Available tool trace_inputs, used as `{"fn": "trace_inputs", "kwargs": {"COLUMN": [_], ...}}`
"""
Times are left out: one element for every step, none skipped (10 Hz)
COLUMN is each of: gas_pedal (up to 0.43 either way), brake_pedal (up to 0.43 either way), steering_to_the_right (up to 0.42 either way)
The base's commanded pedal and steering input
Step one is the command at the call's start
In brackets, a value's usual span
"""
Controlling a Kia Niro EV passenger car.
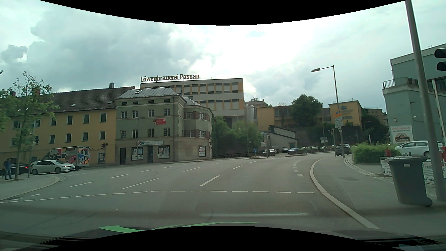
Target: Follow the waypoints while adhering to traffic rules and regulations
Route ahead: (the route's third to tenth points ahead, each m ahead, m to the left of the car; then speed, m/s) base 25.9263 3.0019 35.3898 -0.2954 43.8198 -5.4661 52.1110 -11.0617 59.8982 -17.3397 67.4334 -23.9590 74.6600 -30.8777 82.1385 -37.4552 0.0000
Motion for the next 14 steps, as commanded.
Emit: {"fn": "trace_inputs", "kwargs": {"gas_pedal": [0.0,0.0,0.0,0.0,0.0,0.0,0.0,0.0,0.0,0.0,0.0,0.0,0.0,0.0], "brake_pedal": [0.354,0.354,0.354,0.354,0.354,0.354,0.354,0.354,0.354,0.354,0.354,0.354,0.354,0.354], "steering_to_the_right": [0.031,0.031,0.031,0.031,0.031,0.031,0.031,0.031,0.031,0.031,0.031,0.031,0.031,0.031]}}
